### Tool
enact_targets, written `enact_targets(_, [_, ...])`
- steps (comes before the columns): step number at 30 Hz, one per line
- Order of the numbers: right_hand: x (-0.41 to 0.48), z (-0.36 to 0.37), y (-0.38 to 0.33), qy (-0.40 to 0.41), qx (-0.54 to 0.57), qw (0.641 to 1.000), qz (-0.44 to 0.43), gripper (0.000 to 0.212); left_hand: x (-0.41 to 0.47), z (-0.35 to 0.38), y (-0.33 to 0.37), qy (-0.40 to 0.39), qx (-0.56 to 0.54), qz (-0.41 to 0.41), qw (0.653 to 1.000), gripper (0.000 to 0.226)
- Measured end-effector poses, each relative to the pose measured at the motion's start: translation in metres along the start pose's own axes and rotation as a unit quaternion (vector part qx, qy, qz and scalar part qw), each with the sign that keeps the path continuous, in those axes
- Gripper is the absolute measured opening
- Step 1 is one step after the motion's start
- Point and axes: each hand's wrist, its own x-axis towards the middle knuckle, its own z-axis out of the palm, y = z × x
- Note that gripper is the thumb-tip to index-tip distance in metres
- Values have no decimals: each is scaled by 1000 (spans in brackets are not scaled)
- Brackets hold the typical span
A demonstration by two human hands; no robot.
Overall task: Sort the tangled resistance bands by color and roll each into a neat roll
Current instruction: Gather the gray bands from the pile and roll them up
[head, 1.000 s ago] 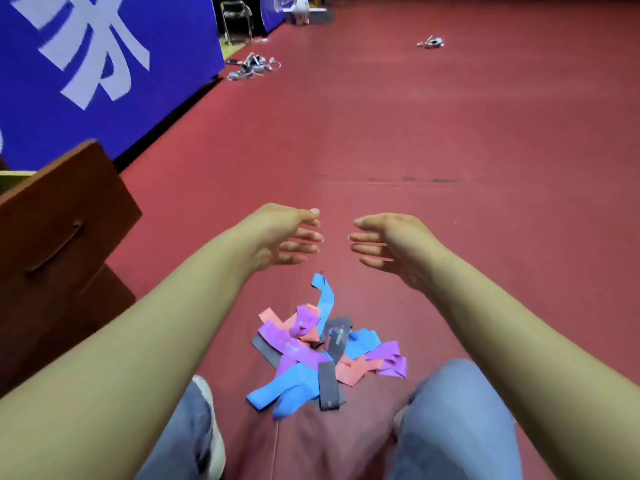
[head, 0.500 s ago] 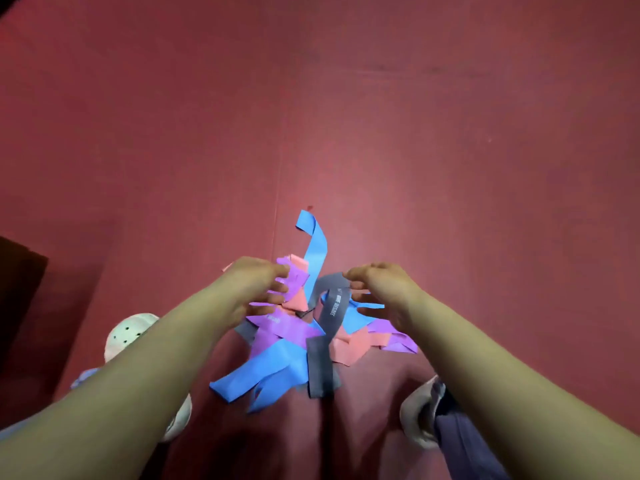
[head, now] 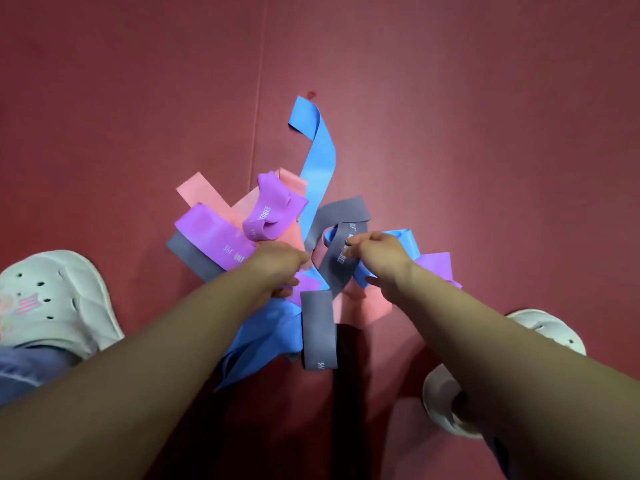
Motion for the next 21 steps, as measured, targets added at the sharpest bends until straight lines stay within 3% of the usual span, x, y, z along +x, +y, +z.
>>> enact_targets(4, [-2,5,-1,8,22,1000,-2,17,2,9,3,5,1,15,1000,12])
enact_targets(8, [-19,4,-11,7,28,999,-30,15,-11,8,8,-2,22,72,997,52])
enact_targets(10, [-35,0,-20,-3,23,998,-60,20,-26,6,16,-15,15,106,994,56])
enact_targets(13, [-72,-8,-41,-34,39,995,-91,32,-62,-1,35,-21,5,123,992,45])
enact_targets(16, [-117,-20,-61,-45,65,989,-127,12,-102,-10,53,-7,-23,142,990,30])
enact_targets(21, [-177,-44,-73,-88,33,978,-184,4,-171,-21,77,29,-40,226,973,16])
